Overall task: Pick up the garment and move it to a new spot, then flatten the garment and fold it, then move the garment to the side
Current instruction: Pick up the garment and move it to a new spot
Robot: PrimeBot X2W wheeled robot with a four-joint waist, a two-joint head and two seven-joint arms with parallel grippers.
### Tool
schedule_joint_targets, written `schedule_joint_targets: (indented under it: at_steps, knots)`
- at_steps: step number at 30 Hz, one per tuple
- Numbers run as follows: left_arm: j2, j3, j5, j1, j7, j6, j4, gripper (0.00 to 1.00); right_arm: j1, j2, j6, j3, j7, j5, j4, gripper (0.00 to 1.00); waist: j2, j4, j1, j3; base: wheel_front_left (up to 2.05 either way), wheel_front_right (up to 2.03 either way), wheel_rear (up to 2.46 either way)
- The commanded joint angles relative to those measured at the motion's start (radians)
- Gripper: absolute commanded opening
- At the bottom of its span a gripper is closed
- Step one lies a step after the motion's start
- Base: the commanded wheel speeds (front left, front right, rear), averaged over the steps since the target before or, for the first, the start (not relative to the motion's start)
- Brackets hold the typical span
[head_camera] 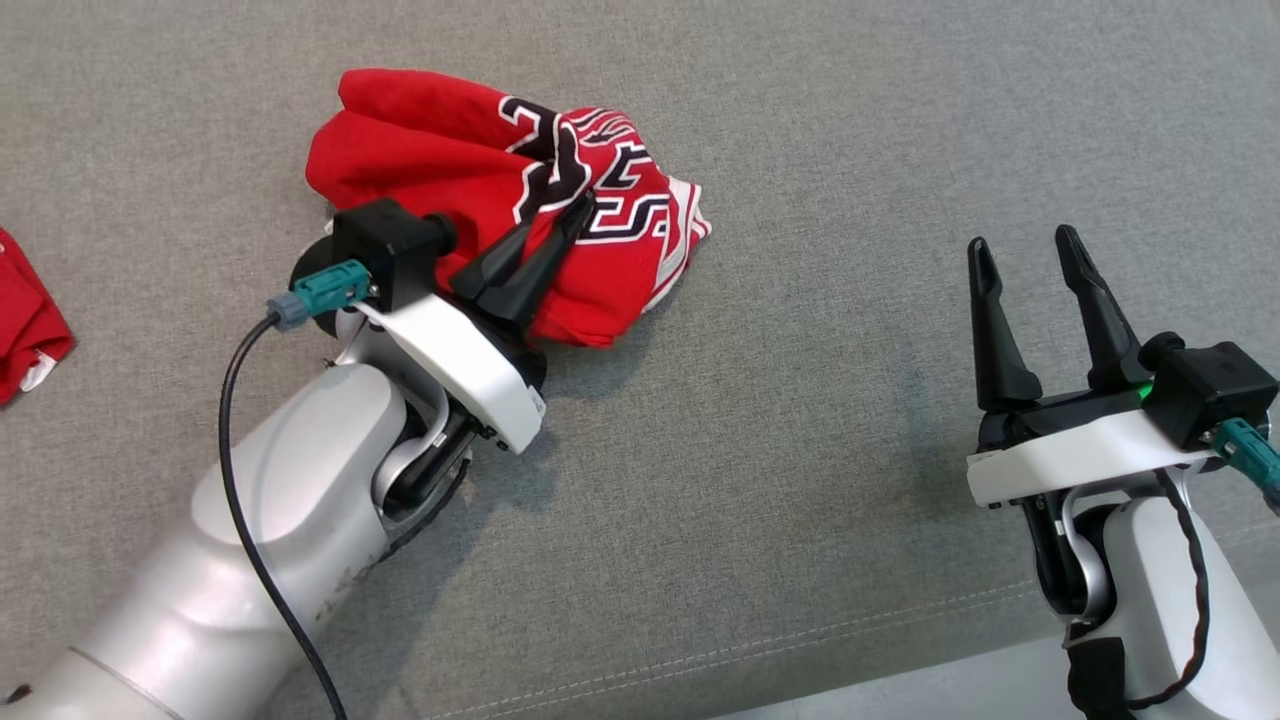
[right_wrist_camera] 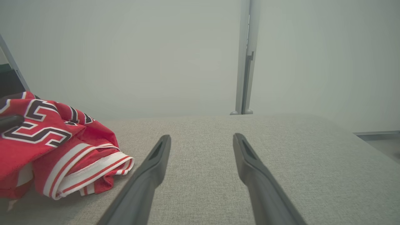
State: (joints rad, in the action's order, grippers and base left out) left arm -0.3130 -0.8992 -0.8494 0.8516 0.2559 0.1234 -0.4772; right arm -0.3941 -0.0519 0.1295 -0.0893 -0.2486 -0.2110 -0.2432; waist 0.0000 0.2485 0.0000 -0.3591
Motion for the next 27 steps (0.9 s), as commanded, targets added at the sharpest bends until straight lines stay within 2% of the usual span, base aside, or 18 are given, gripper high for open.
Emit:
schedule_joint_targets:
  at_steps: [1,2,5,10,17,22,27]
  knots:
    - [-0.014,0.062,0.017,-0.007,0.006,0.007,0.017,0.22,0.010,0.002,0.001,-0.026,-0.013,-0.007,0.018,1.00,0.0000,-0.005,0.0000,0.013,0.00,0.00,0.00]
    - [-0.012,0.074,0.027,-0.023,0.006,0.007,0.011,1.00,0.011,0.002,0.001,-0.028,-0.013,-0.007,0.015,1.00,0.0000,-0.007,0.0000,0.021,0.00,0.00,0.00]
    - [-0.004,0.128,0.047,-0.057,0.006,0.007,0.001,1.00,0.014,0.002,0.001,-0.029,-0.013,-0.004,0.009,1.00,0.0000,-0.015,0.0000,0.037,0.00,0.00,0.00]
    - [-0.003,0.267,0.159,-0.160,0.006,0.003,0.005,1.00,0.024,0.002,0.001,-0.022,-0.013,0.012,-0.008,1.00,0.0000,-0.044,0.0000,0.090,0.00,0.00,0.00]
    - [0.015,0.535,0.334,-0.379,0.006,-0.061,0.086,1.00,0.054,0.002,0.001,-0.033,-0.013,0.023,-0.028,1.00,0.0000,-0.099,0.0000,0.178,0.00,0.00,0.00]
    - [0.053,0.693,0.430,-0.529,0.006,-0.081,0.141,1.00,0.076,0.002,0.001,-0.049,-0.013,0.027,-0.052,1.00,0.0000,-0.149,0.0000,0.225,0.00,0.00,0.00]
    - [0.110,0.784,0.504,-0.652,0.006,-0.057,0.177,1.00,0.101,0.002,0.001,-0.081,-0.013,0.006,-0.104,1.00,0.0000,-0.199,0.0000,0.244,0.00,0.00,0.00]
